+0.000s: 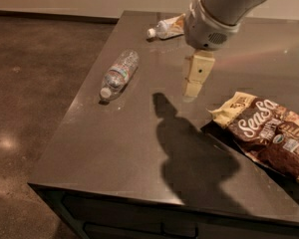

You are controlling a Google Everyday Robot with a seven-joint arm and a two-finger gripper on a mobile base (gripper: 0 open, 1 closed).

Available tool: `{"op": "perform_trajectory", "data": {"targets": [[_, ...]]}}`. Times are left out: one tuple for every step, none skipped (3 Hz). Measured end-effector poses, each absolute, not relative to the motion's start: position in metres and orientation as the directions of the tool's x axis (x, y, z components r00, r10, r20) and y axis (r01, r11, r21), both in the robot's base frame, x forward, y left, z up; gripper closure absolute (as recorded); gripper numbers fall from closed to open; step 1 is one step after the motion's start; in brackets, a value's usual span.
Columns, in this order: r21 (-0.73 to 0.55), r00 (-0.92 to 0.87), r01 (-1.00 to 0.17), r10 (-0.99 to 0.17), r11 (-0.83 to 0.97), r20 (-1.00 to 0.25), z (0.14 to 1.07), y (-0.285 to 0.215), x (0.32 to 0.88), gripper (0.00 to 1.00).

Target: Pick water bottle

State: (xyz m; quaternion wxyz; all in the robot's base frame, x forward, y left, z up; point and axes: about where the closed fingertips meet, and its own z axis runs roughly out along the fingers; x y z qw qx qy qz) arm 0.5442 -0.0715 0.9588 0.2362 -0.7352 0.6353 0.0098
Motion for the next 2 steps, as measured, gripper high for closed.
{"op": "perform_trajectory", "data": {"targets": [[-0.358, 0.312, -0.913, -0.9, -0.195, -0.304, 0.955, -0.038, 0.555, 0.0], [-0.379, 0.445, -0.865, -0.852, -0.328, -0.277, 0.953, 0.0, 0.561, 0.0]]}}
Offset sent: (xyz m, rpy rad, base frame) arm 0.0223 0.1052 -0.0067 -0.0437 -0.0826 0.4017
